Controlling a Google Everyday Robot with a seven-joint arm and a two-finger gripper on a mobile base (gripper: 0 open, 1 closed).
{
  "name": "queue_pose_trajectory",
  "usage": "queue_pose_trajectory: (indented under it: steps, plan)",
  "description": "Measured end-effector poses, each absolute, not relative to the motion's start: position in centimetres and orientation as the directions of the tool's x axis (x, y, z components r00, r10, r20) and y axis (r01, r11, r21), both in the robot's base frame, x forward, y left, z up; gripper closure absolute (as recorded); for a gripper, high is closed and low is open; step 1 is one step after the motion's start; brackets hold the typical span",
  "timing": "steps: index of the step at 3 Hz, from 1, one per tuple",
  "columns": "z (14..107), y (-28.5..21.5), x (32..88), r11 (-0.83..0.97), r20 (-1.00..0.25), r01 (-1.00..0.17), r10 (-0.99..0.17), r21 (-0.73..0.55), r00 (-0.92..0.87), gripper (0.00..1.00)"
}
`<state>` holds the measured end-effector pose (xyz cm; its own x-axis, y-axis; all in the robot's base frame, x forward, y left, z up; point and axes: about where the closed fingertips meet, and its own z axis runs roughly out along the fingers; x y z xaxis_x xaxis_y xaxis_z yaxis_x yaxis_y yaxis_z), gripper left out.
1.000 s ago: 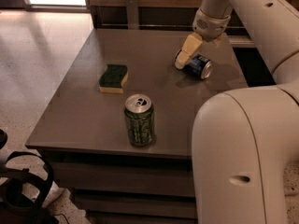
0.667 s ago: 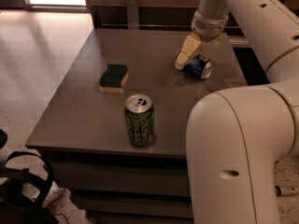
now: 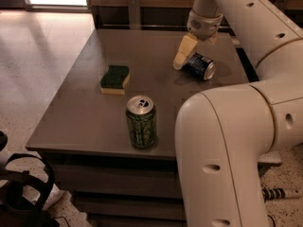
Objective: Place pepsi can upright
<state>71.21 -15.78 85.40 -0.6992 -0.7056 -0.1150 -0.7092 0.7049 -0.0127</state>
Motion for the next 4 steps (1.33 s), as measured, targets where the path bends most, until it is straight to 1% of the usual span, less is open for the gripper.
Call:
queue_pose_trajectory:
  steps: [2, 3, 4]
  plan:
    - [84.6, -16.5, 71.1, 0.715, -0.085, -0.699, -0.697, -0.009, -0.712, 0.0]
    - [84.2, -17.0, 70.8, 0.732, -0.075, -0.681, -0.679, 0.001, -0.73, 0.0]
    - [84.4, -17.1, 70.5, 0.768, -0.078, -0.64, -0.637, 0.016, -0.767, 0.0]
